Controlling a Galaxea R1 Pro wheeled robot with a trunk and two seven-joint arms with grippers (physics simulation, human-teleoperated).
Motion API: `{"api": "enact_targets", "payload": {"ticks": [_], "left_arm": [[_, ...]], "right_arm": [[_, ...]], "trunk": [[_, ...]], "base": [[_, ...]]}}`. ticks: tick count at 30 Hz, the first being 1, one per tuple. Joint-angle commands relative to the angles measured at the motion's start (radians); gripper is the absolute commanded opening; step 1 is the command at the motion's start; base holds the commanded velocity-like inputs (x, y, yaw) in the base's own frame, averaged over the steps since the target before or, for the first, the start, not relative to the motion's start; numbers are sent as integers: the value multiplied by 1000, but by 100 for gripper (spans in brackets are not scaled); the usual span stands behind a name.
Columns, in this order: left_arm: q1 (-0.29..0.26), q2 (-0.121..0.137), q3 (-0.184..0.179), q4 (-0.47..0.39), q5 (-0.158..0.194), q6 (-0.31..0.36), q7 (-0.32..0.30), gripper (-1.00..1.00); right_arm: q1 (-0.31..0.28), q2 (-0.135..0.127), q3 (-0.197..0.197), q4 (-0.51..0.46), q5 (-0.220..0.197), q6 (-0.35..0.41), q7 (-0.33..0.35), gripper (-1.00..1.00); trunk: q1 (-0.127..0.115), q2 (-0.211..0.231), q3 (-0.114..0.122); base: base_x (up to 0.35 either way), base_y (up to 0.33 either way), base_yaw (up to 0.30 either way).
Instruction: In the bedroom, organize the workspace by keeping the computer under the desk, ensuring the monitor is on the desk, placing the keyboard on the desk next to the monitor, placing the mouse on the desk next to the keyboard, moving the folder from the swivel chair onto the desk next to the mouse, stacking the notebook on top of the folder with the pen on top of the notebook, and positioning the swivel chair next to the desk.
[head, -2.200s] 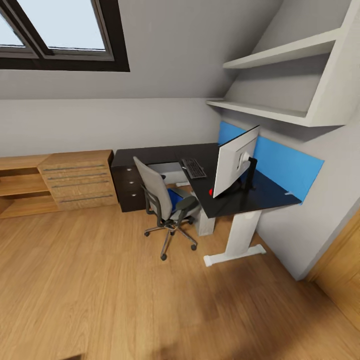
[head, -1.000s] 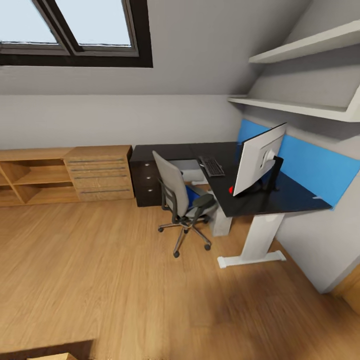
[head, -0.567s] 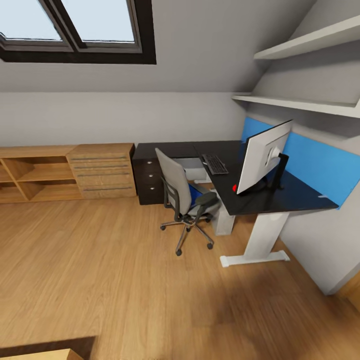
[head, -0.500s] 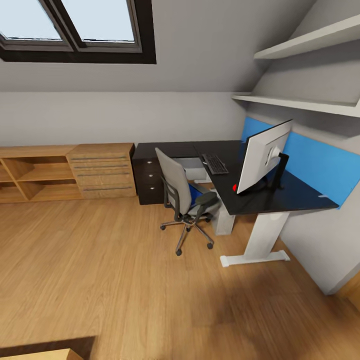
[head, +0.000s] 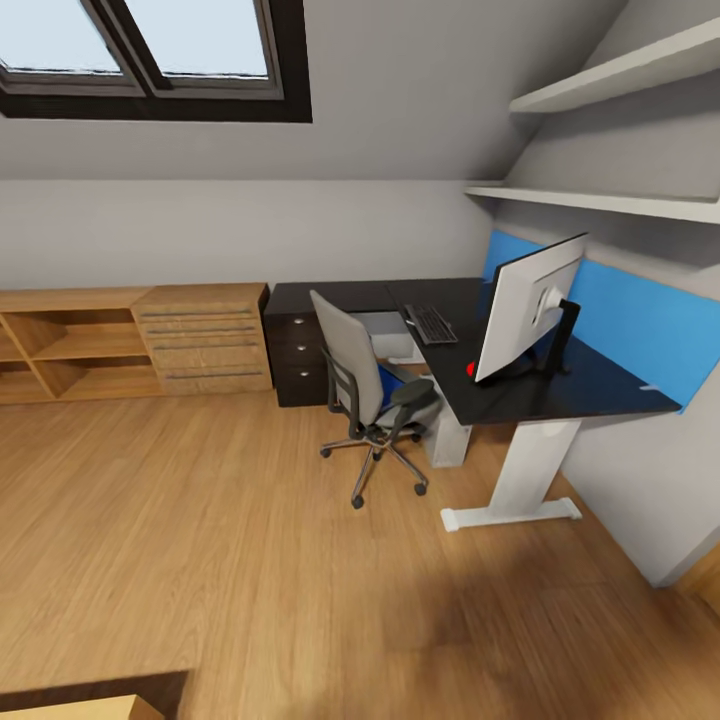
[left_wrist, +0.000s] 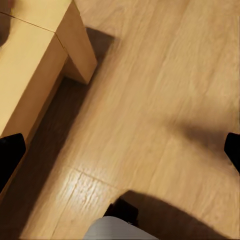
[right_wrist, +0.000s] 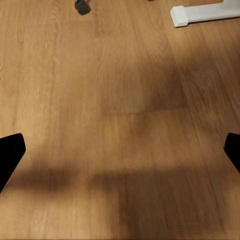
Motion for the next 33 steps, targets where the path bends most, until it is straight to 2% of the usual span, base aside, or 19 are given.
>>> {"api": "enact_targets", "payload": {"ticks": [1, 4, 6, 8, 9, 10, 11, 13, 14, 16, 18, 19, 20, 22, 24, 27, 29, 32, 33], "left_arm": [[0, -1, -13, -42, 2, 6, 3, 100], [0, -2, -49, -170, 1, 80, 7, 100], [0, -1, -77, -373, 1, 270, 16, 100], [6, 0, -83, -506, 1, 400, 33, 100], [23, 1, -87, -651, 2, 539, 58, 100], [36, 1, -89, -723, 3, 608, 74, 100], [64, 1, -91, -863, 5, 738, 107, 100], [90, 0, -92, -984, 8, 848, 138, 100], [108, -1, -93, -1079, 10, 929, 159, 100], [120, -3, -95, -1145, 12, 984, 173, 100], [132, -4, -99, -1223, 14, 1042, 186, 100], [135, -6, -102, -1280, 20, 1068, 192, 100], [135, -6, -102, -1287, 22, 1071, 192, 100], [123, -10, -103, -1303, 28, 1076, 178, 100], [103, -22, -104, -1309, 31, 1078, 149, 100], [82, -47, -105, -1313, 32, 1079, 108, 100], [68, -68, -110, -1314, 32, 1079, 82, 100], [65, -68, -118, -1315, 31, 1080, 79, 100], [64, -66, -123, -1315, 30, 1081, 78, 100]], "right_arm": [[-1, 0, 10, -2, -6, -3, -4, 100], [-1, 0, 10, -8, -6, -3, -3, 100], [-2, -1, 9, -40, -6, 2, -4, 100], [-3, -1, 9, -79, -7, 10, -5, 100], [-3, -1, 8, -131, -10, 31, -6, 100], [-3, -2, 7, -160, -11, 49, -7, 100], [-4, -2, 6, -223, -12, 102, -9, 100], [-5, -3, 4, -295, -12, 175, -10, 100], [-7, -3, 2, -372, -13, 264, -10, 100], [-9, -3, -2, -448, -15, 359, -10, 100], [-32, -1, -16, -579, -39, 540, -10, 100], [-134, 1, -26, -654, -118, 713, -9, 100], [-162, 0, -28, -659, -139, 743, -9, 100], [-276, -2, -31, -643, -235, 841, -7, 100], [-363, -11, -33, -600, -299, 886, -7, 100], [-481, -31, -33, -520, -360, 916, -6, 100], [-616, -49, -36, -408, -411, 938, 6, 100], [-641, -51, -49, -373, -424, 925, 31, 100], [-654, -50, -62, -318, -435, 884, 49, 100]], "trunk": [[4, -8, -4], [15, -29, -14], [23, -43, -20], [31, -57, -26], [35, -64, -29], [38, -71, -32], [42, -78, -36], [50, -92, -42], [54, -99, -45], [61, -113, -51], [69, -127, -57], [73, -134, -61], [77, -141, -64], [84, -155, -70], [92, -169, -76], [104, -190, -86], [111, -204, -92], [123, -225, -101], [123, -225, -101]], "base": [[0, 0, 0], [0, 0, 0], [0, 0, 0], [0, 0, 0], [0, 0, 0], [0, 0, 0], [0, 0, 0], [0, 0, 0], [0, 0, 0], [0, 0, 0], [0, 0, 0], [0, 0, 0], [0, 0, 0], [0, 0, 0], [0, 0, 0], [0, 0, 0], [0, 0, 0], [0, 0, 0], [0, 0, 0]]}}
